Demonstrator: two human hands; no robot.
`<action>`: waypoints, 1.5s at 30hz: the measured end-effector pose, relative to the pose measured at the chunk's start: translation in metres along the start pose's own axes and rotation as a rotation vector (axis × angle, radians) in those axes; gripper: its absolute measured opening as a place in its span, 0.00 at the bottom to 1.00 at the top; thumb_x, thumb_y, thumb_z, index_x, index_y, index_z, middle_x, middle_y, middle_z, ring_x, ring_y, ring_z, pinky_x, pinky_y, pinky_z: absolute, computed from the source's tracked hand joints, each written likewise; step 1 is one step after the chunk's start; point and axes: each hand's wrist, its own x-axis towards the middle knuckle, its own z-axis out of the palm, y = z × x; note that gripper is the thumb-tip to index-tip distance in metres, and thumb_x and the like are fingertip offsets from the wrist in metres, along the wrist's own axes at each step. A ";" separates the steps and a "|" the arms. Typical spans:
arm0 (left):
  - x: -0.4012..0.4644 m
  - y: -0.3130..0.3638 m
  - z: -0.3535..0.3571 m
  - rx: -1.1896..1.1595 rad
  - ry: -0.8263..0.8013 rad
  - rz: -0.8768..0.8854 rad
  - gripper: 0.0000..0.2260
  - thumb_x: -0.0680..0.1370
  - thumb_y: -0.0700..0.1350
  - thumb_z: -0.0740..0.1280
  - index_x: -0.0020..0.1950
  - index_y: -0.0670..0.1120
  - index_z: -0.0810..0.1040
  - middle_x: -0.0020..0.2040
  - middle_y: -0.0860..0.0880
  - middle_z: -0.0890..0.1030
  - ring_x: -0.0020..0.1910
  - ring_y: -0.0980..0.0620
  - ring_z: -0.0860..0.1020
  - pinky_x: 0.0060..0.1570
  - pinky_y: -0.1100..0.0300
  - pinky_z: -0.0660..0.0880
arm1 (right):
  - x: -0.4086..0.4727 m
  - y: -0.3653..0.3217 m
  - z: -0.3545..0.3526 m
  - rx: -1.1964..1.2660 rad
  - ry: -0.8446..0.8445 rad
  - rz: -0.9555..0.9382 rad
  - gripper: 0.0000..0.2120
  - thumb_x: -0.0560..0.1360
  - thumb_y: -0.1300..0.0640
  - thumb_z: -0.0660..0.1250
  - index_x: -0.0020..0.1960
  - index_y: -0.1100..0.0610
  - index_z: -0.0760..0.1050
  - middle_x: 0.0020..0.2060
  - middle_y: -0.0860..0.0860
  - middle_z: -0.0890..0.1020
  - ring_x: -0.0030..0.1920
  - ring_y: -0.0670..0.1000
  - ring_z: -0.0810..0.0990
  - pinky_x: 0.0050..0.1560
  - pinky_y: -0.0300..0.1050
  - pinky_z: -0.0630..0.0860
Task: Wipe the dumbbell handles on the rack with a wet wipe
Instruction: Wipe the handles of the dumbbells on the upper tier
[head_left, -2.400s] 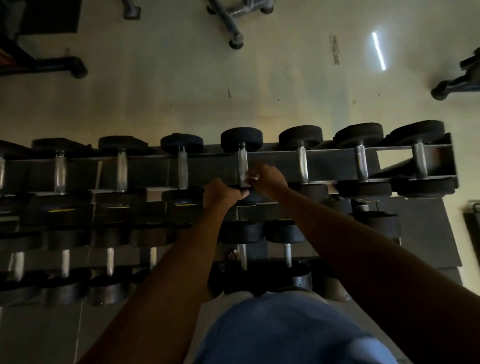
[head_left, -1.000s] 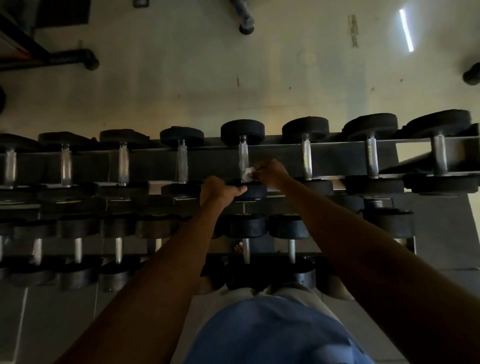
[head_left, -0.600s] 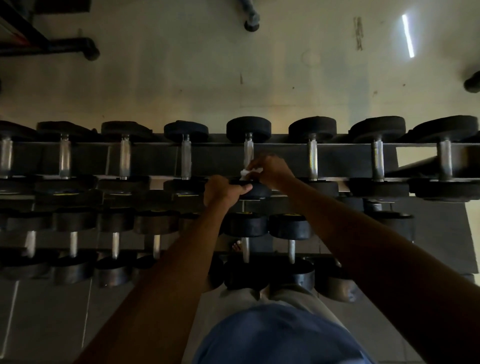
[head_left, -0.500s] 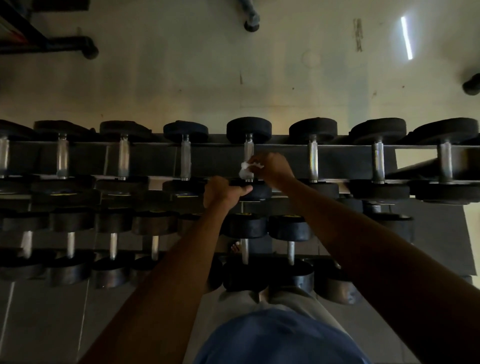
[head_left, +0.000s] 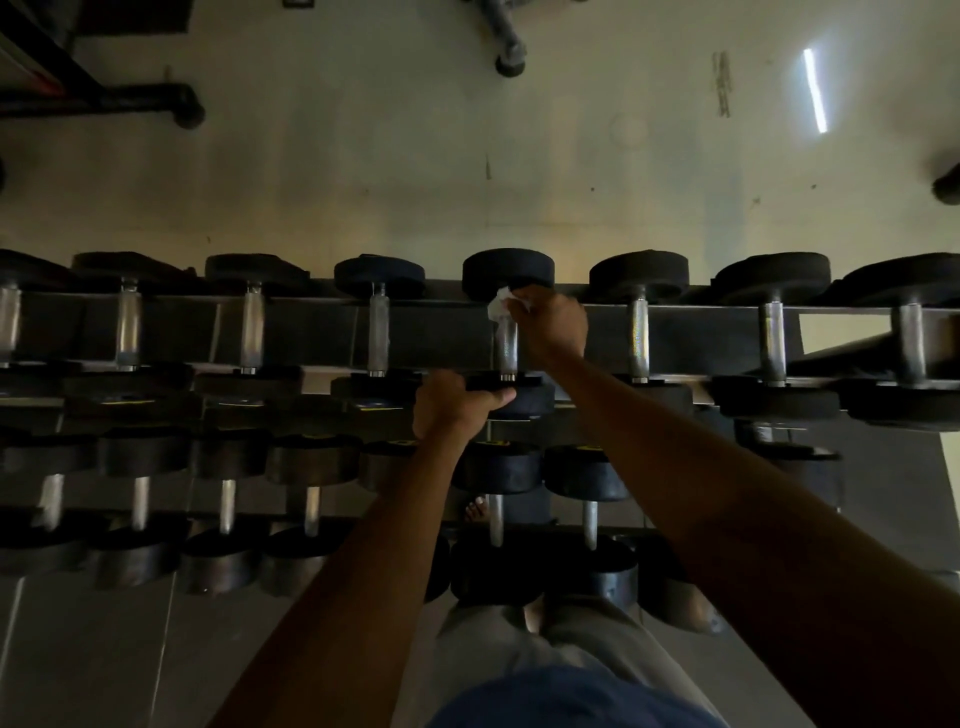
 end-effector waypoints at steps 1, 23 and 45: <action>0.001 -0.002 0.000 -0.002 0.000 -0.002 0.42 0.50 0.79 0.73 0.50 0.48 0.86 0.53 0.48 0.87 0.52 0.46 0.85 0.53 0.48 0.84 | 0.000 -0.002 0.002 -0.042 -0.017 -0.011 0.11 0.83 0.45 0.64 0.59 0.48 0.81 0.41 0.47 0.83 0.39 0.45 0.78 0.58 0.50 0.79; 0.001 -0.003 0.003 -0.006 0.019 -0.001 0.31 0.62 0.71 0.81 0.50 0.47 0.84 0.50 0.47 0.86 0.50 0.45 0.84 0.47 0.53 0.80 | -0.012 -0.025 0.011 0.847 -0.027 0.717 0.08 0.79 0.46 0.70 0.56 0.47 0.80 0.54 0.47 0.82 0.53 0.48 0.82 0.54 0.49 0.82; -0.001 -0.003 -0.001 -0.021 -0.009 0.055 0.21 0.67 0.65 0.82 0.43 0.49 0.84 0.46 0.53 0.86 0.48 0.52 0.82 0.49 0.56 0.78 | 0.021 -0.007 0.002 0.884 -0.504 1.069 0.24 0.78 0.40 0.69 0.64 0.58 0.76 0.56 0.58 0.82 0.57 0.58 0.81 0.67 0.58 0.75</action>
